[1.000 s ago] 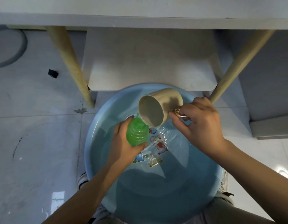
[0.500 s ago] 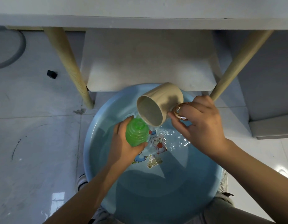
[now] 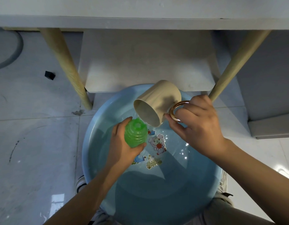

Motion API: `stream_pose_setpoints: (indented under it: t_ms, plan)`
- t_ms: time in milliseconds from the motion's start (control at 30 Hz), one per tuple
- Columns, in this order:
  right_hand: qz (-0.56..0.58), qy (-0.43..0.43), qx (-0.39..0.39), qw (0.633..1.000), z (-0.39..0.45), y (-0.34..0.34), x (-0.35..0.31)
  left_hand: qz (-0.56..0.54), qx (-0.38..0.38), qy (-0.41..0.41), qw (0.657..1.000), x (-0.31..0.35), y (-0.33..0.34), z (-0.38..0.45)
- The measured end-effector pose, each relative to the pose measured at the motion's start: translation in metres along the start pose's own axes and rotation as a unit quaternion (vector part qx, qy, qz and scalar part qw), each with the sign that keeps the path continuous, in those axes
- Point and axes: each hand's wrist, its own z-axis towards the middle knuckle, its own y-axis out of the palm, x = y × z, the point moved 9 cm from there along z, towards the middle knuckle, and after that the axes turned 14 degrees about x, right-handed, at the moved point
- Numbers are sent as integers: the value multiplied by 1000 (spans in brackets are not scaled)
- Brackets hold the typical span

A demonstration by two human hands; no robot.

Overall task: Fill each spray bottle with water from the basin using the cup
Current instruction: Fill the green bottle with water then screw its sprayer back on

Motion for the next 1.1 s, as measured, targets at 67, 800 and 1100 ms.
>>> stream_pose_setpoints:
  t_ms: [67, 800, 1100]
  plan:
    - [-4, -9, 0, 1000, 0, 1, -2, 0, 1, 5, 1000, 1, 0, 0]
    - [9, -93, 11, 996, 4, -3, -24, 11, -6, 21, 1000, -7, 6, 5]
    - [1, -95, 14, 995, 4, -4, -26, 14, 2, 19, 1000, -4, 4, 4]
